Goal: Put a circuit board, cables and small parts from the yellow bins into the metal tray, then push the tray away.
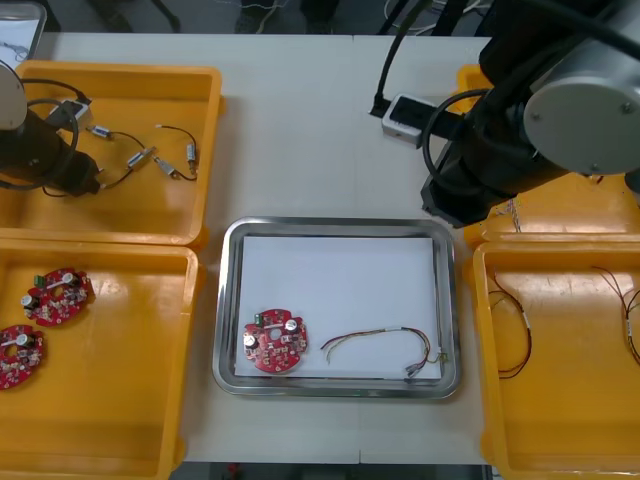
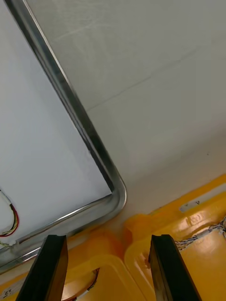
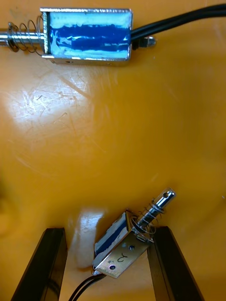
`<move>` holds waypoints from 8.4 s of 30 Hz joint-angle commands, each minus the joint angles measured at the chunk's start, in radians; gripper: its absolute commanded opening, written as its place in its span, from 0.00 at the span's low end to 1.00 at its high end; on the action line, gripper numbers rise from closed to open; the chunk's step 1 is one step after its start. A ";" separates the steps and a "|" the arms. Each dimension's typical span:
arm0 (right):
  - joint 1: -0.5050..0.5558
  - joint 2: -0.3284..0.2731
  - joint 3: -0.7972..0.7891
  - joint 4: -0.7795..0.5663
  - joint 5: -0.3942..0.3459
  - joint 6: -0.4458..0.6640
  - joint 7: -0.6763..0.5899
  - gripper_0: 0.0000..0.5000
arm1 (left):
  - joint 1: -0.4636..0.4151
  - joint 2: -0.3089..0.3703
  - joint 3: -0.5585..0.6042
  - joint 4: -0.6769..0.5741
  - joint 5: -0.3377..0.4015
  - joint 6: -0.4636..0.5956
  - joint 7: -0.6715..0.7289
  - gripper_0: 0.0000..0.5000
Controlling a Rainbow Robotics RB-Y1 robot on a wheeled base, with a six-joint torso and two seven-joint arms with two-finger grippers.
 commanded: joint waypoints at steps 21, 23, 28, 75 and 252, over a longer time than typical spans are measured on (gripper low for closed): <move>-0.009 -0.122 -0.322 0.190 0.130 0.003 -0.029 1.00 | -0.044 -0.009 0.005 0.006 0.003 -0.020 -0.105 0.00; -0.009 -0.122 -0.337 0.218 0.147 0.003 -0.030 1.00 | -0.044 -0.002 0.019 0.004 0.009 -0.013 -0.103 0.00; -0.009 -0.122 -0.380 0.296 0.149 0.003 -0.030 1.00 | -0.044 0.014 0.073 -0.025 -0.001 0.049 -0.086 0.00; 0.064 -0.076 -0.417 0.466 0.205 -0.093 -0.376 1.00 | -0.044 -0.112 -0.027 -0.910 -0.075 0.628 0.934 0.00; -0.127 -0.050 -0.426 0.482 0.156 0.003 -0.313 0.00 | -0.132 0.015 0.103 -0.350 0.043 0.425 0.082 1.00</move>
